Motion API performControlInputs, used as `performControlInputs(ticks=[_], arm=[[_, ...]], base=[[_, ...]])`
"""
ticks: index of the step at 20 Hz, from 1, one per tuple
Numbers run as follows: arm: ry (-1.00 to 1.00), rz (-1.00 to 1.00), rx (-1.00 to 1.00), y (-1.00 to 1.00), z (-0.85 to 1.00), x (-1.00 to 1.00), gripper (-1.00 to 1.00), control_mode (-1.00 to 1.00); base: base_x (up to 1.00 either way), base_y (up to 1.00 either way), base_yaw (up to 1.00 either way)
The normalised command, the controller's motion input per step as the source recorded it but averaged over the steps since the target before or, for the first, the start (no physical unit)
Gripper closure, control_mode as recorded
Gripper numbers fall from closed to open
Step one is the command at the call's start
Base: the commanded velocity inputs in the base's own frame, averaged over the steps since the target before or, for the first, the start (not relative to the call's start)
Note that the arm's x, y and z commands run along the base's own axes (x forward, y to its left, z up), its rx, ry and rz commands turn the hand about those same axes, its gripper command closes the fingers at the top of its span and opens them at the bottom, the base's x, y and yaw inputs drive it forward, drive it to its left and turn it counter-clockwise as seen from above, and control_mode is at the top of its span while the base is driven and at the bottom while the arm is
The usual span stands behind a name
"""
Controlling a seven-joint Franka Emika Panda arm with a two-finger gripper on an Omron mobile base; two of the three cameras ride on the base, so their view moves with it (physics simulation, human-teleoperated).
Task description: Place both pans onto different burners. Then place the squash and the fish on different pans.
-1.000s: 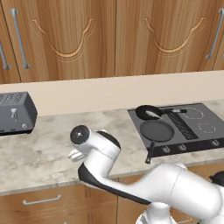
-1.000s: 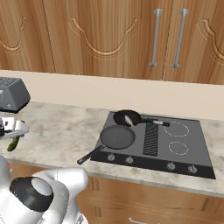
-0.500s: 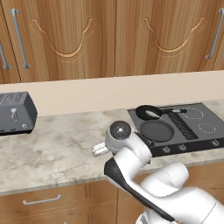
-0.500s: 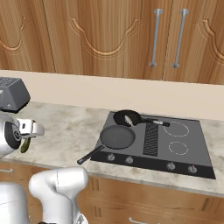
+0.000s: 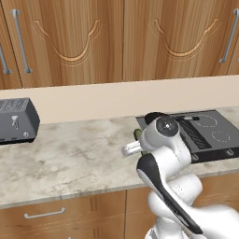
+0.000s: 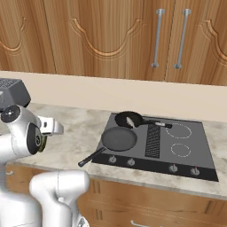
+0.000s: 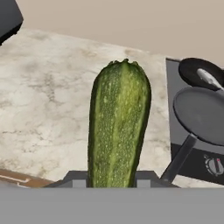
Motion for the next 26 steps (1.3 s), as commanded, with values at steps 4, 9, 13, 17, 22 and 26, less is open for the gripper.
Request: performControlInputs(ticks=[4,9,13,17,22,26], arm=[[0.0,0.07,0.01,-0.54,0.21,0.17,1.0,-1.0],[0.0,0.09,0.0,-0.35,0.03,0.23,1.0,-1.0],[0.01,0.11,0.0,-0.4,0.0,0.12,1.0,-1.0],[0.03,0.08,0.0,-0.33,-0.02,0.09,1.0,-1.0],[0.05,0.04,0.0,-0.31,-0.07,0.1,1.0,-1.0],[0.07,0.03,0.0,-0.33,-0.18,0.08,1.0,-1.0]], base=[[0.0,0.0,0.0],[0.0,0.0,0.0],[0.0,0.0,0.0],[0.0,0.0,0.0],[0.0,0.0,0.0],[0.0,0.0,0.0]])
